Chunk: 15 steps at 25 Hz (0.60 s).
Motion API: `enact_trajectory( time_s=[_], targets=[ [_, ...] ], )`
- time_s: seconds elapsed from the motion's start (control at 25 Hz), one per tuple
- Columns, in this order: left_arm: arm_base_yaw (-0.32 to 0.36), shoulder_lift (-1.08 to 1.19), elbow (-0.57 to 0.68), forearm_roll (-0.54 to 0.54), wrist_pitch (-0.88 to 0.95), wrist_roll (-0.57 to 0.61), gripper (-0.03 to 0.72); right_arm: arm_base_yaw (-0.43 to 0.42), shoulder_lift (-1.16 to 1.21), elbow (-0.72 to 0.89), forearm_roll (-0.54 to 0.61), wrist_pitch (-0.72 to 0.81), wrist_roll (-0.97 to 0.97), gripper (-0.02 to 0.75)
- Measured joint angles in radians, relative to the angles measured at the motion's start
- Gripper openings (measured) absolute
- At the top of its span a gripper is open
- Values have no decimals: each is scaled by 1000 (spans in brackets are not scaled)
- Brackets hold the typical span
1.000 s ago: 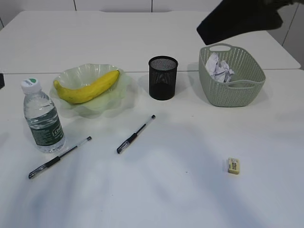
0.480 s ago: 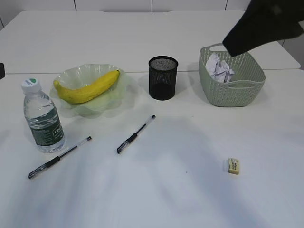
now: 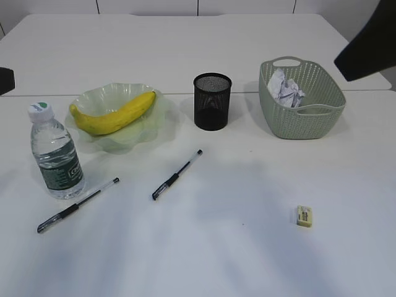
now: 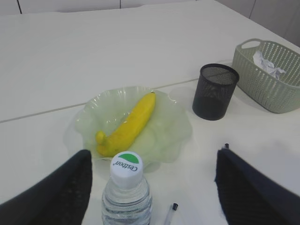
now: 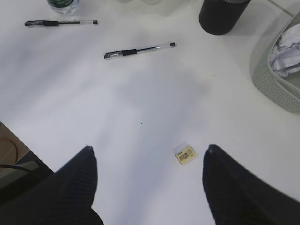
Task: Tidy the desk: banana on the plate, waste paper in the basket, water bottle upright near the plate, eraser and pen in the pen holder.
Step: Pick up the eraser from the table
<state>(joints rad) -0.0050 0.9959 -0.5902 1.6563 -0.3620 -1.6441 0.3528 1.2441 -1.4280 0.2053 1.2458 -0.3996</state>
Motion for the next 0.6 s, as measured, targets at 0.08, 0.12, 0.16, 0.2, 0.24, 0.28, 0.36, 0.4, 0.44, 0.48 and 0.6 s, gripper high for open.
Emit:
enact_trajectory(
  time_s=[0.08,0.12,0.16,0.2,0.24,0.28,0.36,0.4,0.44,0.48,0.6],
  targets=[
    [0,-24,0,37,-4,-2,590,0,-16,24,-24,0,2,522],
    [0,-40,0,59,-6,-4,590,0,-26,38,-30,0,2,522],
    [0,-57,0,75,-8,-4,590,0,-34,54,-35,-2,2,522],
    [0,-73,0,83,-9,-4,590,0,-45,70,-40,-7,2,522],
    [0,-90,0,89,-9,-6,590,0,-53,84,-40,-13,4,521],
    [0,-108,0,91,-3,-11,590,0,-58,92,-44,-14,4,520],
    [0,-142,0,93,23,-24,590,0,-70,113,-53,-20,4,519],
    [0,-161,0,95,44,-30,589,0,-74,121,-55,-20,4,515],
    [0,-181,0,95,69,-35,589,0,-78,129,-59,-22,4,512],
    [0,-197,0,95,92,-38,589,0,-81,133,-64,-24,4,508],
    [0,-243,0,102,164,-43,582,0,-80,137,-65,-30,4,503]
  ],
)
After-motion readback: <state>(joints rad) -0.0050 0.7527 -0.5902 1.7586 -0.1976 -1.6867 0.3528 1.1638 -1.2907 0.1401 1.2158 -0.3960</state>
